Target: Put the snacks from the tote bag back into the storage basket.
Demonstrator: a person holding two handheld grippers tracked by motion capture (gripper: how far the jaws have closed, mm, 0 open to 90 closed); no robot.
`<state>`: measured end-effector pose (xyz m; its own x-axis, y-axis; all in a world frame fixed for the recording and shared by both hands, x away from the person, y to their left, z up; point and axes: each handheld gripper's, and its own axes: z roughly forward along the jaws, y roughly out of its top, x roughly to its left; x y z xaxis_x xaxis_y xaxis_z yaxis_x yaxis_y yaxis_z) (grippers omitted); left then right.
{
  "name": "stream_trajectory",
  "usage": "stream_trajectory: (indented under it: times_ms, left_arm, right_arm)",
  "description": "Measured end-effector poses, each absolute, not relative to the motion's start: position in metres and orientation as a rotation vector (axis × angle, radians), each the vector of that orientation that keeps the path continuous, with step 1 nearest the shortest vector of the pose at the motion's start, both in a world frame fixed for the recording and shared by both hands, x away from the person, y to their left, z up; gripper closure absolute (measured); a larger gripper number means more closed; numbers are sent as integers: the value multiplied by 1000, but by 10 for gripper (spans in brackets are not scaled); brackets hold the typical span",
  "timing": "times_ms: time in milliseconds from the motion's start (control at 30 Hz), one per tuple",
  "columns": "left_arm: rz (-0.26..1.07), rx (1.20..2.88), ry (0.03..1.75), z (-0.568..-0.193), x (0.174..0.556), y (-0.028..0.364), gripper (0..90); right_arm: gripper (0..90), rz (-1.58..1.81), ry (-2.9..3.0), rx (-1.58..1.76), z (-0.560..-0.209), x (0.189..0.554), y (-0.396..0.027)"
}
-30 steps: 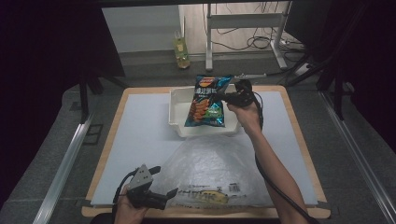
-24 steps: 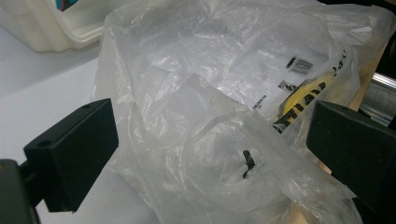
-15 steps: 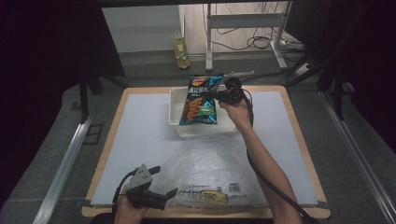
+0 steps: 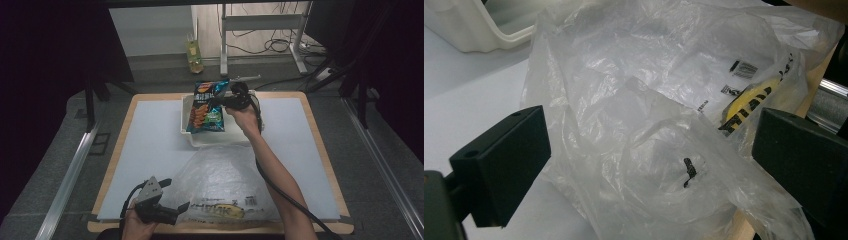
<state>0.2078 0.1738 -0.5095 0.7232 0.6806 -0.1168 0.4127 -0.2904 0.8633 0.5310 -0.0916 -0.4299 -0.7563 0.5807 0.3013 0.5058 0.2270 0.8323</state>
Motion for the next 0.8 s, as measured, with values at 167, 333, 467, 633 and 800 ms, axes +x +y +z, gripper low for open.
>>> stream_trajectory:
  times_ms: [167,333,467,633,800]
  left_arm:
    - [334,1926,841,-510,208,174,21]
    - [331,1929,841,-510,208,174,21]
    - [331,1929,842,-510,208,173,21]
    - [329,1929,842,-510,208,173,21]
    - [328,1931,843,-511,208,173,21]
  right_arm:
    - [897,1591,2406,1060,-434,536,-86]
    - [896,1579,2403,1086,-440,540,-87]
    - [896,1555,2399,1108,-444,543,-90]
    - [896,1529,2394,1132,-449,546,-91]
    - [895,1499,2388,1146,-452,548,-90]
